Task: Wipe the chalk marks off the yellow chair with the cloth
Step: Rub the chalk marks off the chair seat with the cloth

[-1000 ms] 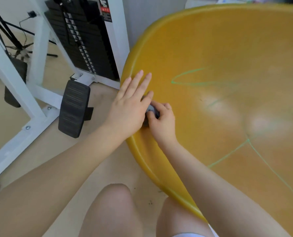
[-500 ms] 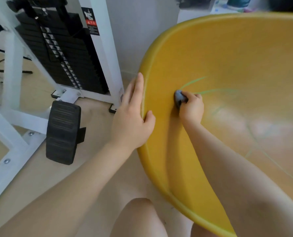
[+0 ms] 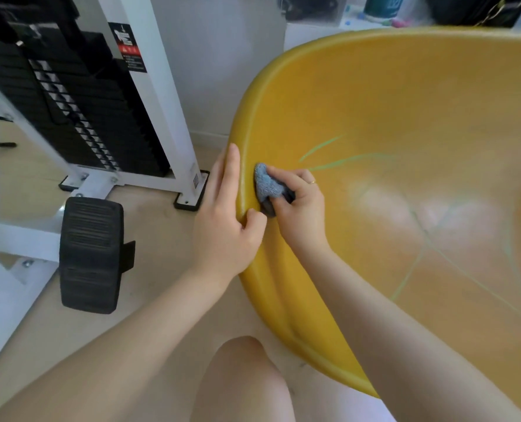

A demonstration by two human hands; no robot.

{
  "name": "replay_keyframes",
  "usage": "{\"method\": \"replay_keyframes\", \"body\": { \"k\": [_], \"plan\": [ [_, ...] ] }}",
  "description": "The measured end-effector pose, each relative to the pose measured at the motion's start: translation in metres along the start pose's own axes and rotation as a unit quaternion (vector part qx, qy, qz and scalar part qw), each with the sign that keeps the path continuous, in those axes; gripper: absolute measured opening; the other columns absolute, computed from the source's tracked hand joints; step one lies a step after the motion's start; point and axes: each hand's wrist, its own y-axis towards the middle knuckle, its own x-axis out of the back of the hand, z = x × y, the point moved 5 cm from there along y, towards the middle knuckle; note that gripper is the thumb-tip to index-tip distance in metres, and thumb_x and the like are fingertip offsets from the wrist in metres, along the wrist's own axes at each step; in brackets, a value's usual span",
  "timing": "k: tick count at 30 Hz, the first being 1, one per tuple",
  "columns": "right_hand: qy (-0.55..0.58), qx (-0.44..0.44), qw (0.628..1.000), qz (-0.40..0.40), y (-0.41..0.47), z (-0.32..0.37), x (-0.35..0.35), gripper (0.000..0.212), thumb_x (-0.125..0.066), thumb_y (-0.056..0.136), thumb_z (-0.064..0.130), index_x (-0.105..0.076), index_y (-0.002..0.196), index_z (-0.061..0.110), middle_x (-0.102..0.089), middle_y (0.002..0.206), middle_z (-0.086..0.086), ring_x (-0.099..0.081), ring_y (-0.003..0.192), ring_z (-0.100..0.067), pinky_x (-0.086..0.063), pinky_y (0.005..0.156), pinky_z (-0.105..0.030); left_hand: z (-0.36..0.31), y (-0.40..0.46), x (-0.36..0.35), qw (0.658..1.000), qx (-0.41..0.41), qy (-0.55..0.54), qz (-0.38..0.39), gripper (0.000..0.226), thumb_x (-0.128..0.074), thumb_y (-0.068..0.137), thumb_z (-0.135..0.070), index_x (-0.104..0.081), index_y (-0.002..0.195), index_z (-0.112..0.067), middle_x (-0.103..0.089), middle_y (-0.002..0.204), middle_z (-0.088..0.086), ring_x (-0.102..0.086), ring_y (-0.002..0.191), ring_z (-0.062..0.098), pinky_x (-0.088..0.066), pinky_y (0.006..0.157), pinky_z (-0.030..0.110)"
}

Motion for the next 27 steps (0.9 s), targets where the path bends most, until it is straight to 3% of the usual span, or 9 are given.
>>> {"method": "replay_keyframes", "body": {
  "k": [2,7,10,13,17,20,23,25,27],
  "plan": [
    [-0.054,-0.036,0.997,-0.030,0.015,-0.013,0.000,0.041,-0.053,0.079,-0.008,-0.065,0.112,0.011,-0.055,0.098,-0.007,-0.049,0.085,-0.011,-0.035,0.072,-0.005,0.001,-0.002,0.000,1.000,-0.002,0.005,-0.001,0.078,-0.036,0.073,-0.029,-0.021,0.148,-0.012,-0.028,0.151,0.010,-0.018,0.126,-0.007,-0.012,0.092,-0.011],
    [-0.127,-0.190,0.972,-0.051,0.042,-0.034,-0.001,0.047,-0.044,0.083,0.002,-0.061,0.120,0.024,-0.055,0.118,-0.009,-0.055,0.098,-0.023,-0.040,0.076,-0.024,-0.001,-0.003,-0.001,1.000,0.008,0.015,-0.004,0.079,-0.037,0.073,-0.028,-0.019,0.148,-0.013,-0.027,0.151,0.011,-0.025,0.128,0.004,-0.016,0.091,-0.006],
    [-0.060,-0.132,0.988,-0.059,0.035,0.002,-0.006,0.045,-0.048,0.081,-0.002,-0.062,0.118,0.019,-0.050,0.104,-0.005,-0.054,0.092,-0.014,-0.042,0.086,-0.023,-0.002,-0.004,-0.001,1.000,0.018,0.019,-0.016,0.081,-0.036,0.071,-0.031,-0.018,0.149,-0.015,-0.028,0.151,0.008,-0.027,0.127,0.007,-0.021,0.089,0.000],
    [0.065,-0.035,0.997,-0.037,0.005,0.031,-0.003,0.044,-0.052,0.077,-0.009,-0.066,0.111,0.016,-0.050,0.090,0.000,-0.049,0.081,0.006,-0.043,0.081,-0.012,0.001,-0.004,-0.002,0.998,0.043,-0.045,-0.015,0.081,-0.043,0.075,-0.028,-0.015,0.149,-0.012,-0.028,0.151,0.003,-0.026,0.135,0.006,-0.020,0.100,0.002],
    [0.103,0.095,0.990,0.028,-0.026,0.050,0.002,0.048,-0.054,0.072,-0.011,-0.064,0.106,0.021,-0.045,0.090,0.002,-0.048,0.083,0.005,-0.044,0.074,-0.010,0.001,-0.004,0.001,0.996,0.053,-0.071,-0.031,0.079,-0.034,0.073,-0.037,-0.025,0.145,-0.005,-0.036,0.147,0.007,-0.036,0.133,0.015,-0.030,0.103,0.015],
    [0.090,0.099,0.991,0.016,-0.006,0.042,0.001,0.048,-0.055,0.073,-0.009,-0.063,0.107,0.023,-0.045,0.087,0.007,-0.050,0.077,0.002,-0.044,0.067,-0.011,0.000,-0.006,0.004,0.996,0.059,-0.062,-0.029,0.076,-0.031,0.077,-0.041,-0.026,0.145,-0.008,-0.047,0.139,0.004,-0.049,0.123,0.017,-0.041,0.099,0.030],
    [0.061,0.064,0.996,-0.019,0.040,0.021,0.000,0.040,-0.054,0.075,-0.011,-0.068,0.106,0.011,-0.046,0.087,0.002,-0.049,0.074,0.002,-0.042,0.068,-0.008,0.000,-0.009,0.002,0.997,0.060,-0.054,-0.019,0.073,-0.029,0.081,-0.043,-0.020,0.148,-0.015,-0.060,0.112,-0.005,-0.059,0.087,0.020,-0.051,0.075,0.037],
    [0.065,0.028,0.997,-0.038,0.062,0.014,0.000,0.038,-0.051,0.077,-0.014,-0.067,0.107,0.004,-0.046,0.093,-0.005,-0.049,0.076,0.010,-0.037,0.069,0.000,0.004,-0.009,-0.001,0.996,0.075,-0.037,-0.015,0.072,-0.028,0.082,-0.045,-0.018,0.148,-0.019,-0.058,0.121,0.018,-0.058,0.098,0.032,-0.051,0.082,0.047],
    [0.083,0.013,0.996,-0.041,0.066,0.016,-0.001,0.038,-0.049,0.079,-0.015,-0.065,0.109,0.003,-0.045,0.097,-0.007,-0.049,0.073,0.017,-0.035,0.065,0.003,0.006,-0.008,-0.002,0.996,0.085,-0.015,-0.014,0.070,-0.030,0.083,-0.045,-0.018,0.148,-0.020,-0.052,0.125,0.028,-0.051,0.109,0.045,-0.047,0.089,0.055]
  ]
}}
